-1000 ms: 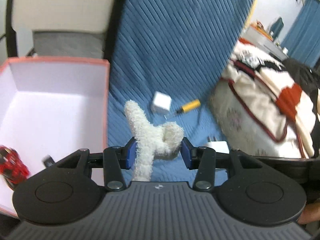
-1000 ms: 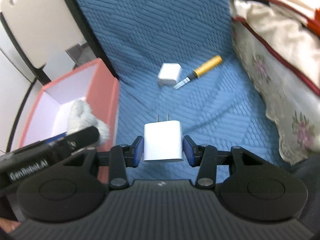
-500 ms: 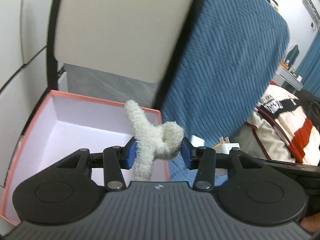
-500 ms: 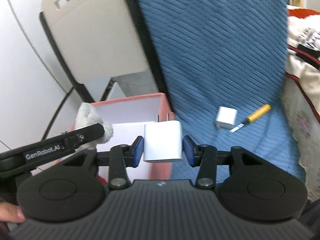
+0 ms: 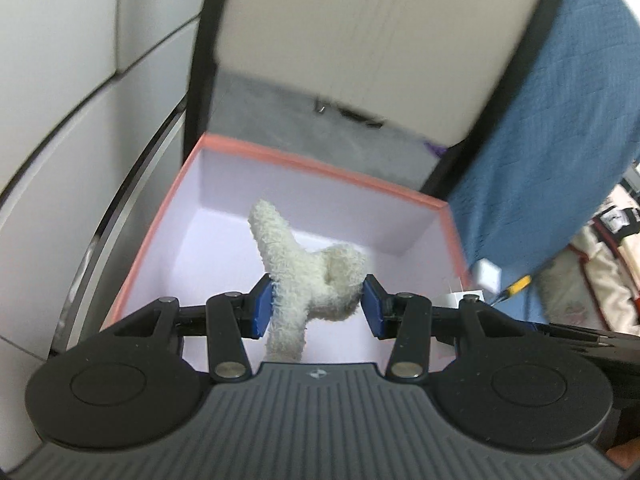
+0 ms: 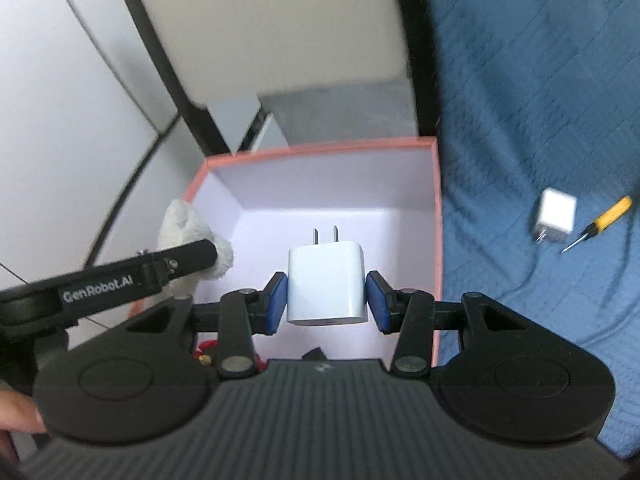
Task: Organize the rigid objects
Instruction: 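Lower both held items into the pink box and open both grippers, then withdraw both tools from the box back toward the chair seat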
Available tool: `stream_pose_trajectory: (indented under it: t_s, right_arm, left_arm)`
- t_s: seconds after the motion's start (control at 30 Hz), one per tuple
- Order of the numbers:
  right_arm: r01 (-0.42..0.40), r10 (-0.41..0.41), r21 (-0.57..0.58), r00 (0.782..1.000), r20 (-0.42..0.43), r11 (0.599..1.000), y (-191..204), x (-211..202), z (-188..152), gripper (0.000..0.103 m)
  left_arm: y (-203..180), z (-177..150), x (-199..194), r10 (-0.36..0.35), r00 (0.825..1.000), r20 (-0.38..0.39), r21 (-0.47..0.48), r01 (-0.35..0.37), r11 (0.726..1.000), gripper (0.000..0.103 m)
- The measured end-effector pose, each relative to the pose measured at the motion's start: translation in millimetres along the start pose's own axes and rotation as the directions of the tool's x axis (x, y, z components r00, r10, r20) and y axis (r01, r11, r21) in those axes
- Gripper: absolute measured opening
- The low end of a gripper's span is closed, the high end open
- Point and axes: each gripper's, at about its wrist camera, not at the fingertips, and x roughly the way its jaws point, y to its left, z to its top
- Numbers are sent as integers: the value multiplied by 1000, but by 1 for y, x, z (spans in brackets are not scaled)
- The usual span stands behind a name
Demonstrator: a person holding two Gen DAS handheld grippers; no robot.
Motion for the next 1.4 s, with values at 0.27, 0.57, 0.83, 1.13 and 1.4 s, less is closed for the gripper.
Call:
stream_pose_trajectory:
  t_s: [0.27, 0.57, 0.83, 1.13, 1.4]
  right_arm:
    - [34, -35, -18, 995, -95, 999, 9, 57, -14, 45]
    - [46, -49, -26, 991, -123, 999, 14, 73, -15, 44]
    - [4, -6, -28, 998, -67, 1000, 15, 42, -7, 44]
    - [-18, 22, -65, 998, 59, 998, 8, -28, 8, 44]
    - [-14, 24, -67, 987, 159, 998, -15, -90, 6, 44]
  left_arm:
    - [36, -9, 41, 18, 994, -108, -13, -19, 1000, 52]
    - [43, -12, 66, 29, 986, -162, -7, -30, 1000, 54]
    - [32, -9, 41, 41, 993, -107, 4, -41, 999, 56]
    - [-9, -1, -19, 23, 1000, 17, 24, -23, 999, 56]
    - [-66, -12, -55, -28, 997, 79, 90, 21, 996, 61]
